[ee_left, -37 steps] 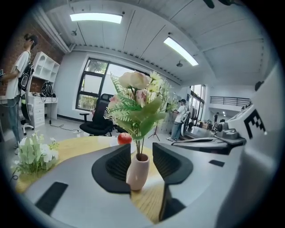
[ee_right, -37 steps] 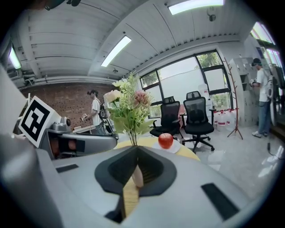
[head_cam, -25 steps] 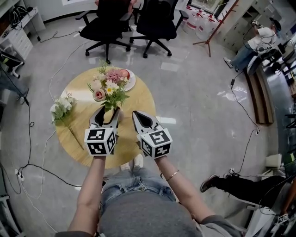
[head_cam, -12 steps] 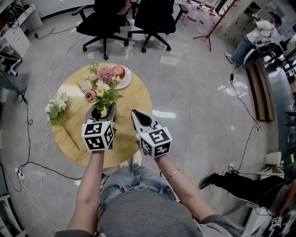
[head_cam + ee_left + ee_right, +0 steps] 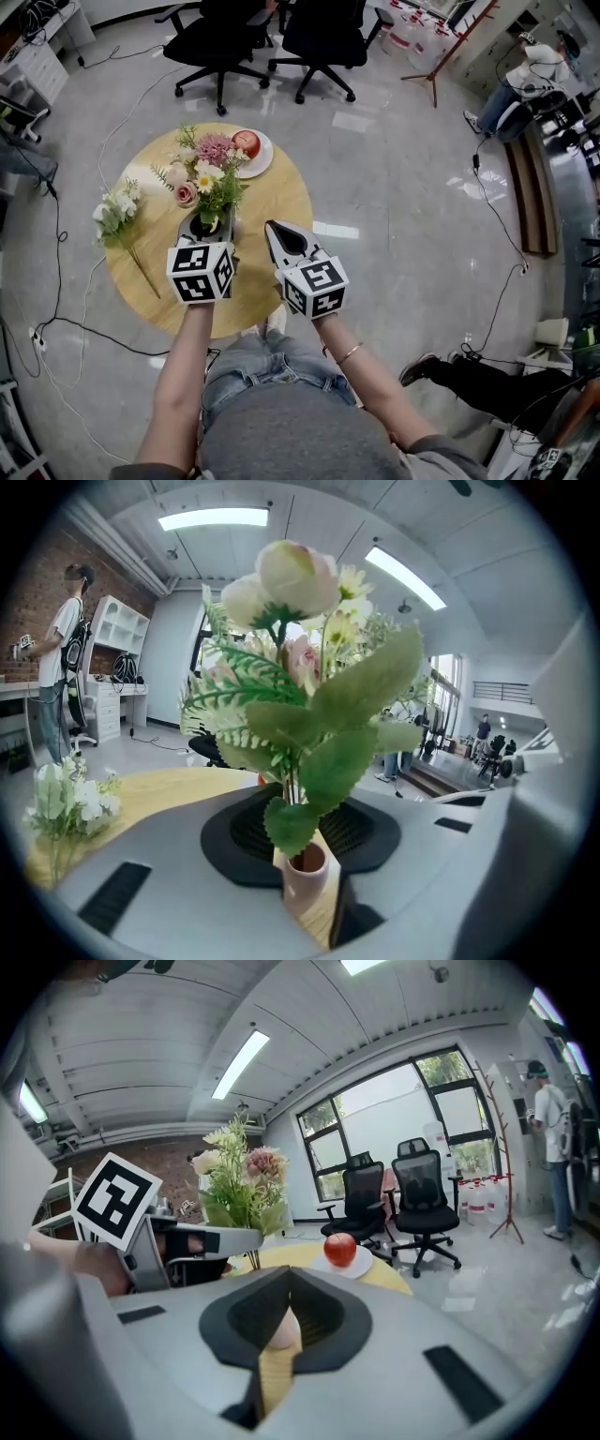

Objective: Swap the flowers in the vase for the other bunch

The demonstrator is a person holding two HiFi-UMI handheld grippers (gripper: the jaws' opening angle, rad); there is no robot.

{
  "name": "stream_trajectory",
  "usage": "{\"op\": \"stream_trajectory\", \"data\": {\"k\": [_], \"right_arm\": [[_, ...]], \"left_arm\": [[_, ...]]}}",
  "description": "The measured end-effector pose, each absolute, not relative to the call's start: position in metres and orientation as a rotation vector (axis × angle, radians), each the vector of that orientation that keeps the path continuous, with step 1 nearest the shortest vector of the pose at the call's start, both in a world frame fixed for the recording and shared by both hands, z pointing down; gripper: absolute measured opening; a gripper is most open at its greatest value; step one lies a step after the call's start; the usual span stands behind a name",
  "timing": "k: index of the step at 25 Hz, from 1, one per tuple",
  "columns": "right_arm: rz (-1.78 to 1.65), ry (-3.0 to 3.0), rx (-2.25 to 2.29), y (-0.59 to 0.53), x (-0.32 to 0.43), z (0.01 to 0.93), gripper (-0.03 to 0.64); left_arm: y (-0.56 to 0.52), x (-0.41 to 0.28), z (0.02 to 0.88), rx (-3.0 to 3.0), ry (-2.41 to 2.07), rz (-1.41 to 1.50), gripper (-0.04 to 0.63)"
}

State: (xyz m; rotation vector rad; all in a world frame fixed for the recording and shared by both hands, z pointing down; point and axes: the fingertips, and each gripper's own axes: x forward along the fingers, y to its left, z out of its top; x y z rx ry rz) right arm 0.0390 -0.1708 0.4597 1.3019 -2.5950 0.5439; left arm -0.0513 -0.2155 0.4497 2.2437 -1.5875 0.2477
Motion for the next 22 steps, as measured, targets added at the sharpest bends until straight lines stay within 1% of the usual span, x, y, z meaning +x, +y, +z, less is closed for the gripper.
{"op": "stream_trajectory", "data": {"k": [8,22], "right_arm": [[0.534,-2.607,1.279,-0.173,0.033,0.458,0.011],[0.501,-2.649,1.24,-0.17,0.032,0.45,0.011]], "left_arm": [[-0.215,-0.056,0.442,2.251,-1.601,0.224,0.077],[-0.209,-0.05,0.409,2.304,-1.616,0.199,0.054]]}}
